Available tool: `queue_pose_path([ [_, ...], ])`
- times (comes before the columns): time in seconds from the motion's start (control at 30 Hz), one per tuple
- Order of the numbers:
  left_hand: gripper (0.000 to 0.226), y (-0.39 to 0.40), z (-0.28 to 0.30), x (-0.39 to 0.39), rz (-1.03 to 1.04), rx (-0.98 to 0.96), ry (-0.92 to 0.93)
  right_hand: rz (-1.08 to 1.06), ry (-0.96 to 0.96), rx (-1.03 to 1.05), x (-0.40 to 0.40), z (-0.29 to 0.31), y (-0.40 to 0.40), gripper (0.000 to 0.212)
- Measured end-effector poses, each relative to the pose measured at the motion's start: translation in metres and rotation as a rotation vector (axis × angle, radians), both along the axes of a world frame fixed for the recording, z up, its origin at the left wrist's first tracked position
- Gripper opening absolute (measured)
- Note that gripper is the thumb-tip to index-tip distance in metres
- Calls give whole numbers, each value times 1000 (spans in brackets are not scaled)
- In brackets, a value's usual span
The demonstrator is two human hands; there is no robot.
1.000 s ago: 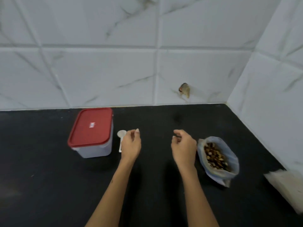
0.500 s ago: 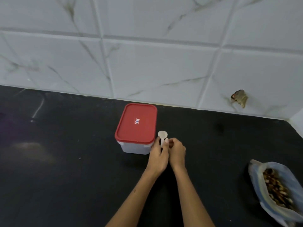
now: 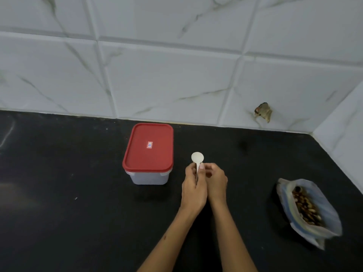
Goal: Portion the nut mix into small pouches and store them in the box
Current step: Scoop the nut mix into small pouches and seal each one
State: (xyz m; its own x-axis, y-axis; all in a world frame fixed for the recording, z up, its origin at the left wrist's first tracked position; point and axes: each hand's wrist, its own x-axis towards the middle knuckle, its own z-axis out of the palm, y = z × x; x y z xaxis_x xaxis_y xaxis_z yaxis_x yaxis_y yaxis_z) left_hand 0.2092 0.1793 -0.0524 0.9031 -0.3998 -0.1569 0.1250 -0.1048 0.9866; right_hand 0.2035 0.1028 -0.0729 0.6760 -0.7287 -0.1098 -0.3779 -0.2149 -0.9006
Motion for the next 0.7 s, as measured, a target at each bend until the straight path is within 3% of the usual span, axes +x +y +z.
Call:
queue_pose_path([
  [0.2, 35, -29, 7, -40, -142, -22, 31, -173, -65, 18, -60, 5, -34, 15],
  [0.7, 42, -74, -22, -127, -394, 120, 154, -381, 156, 9, -177, -20, -63, 21],
])
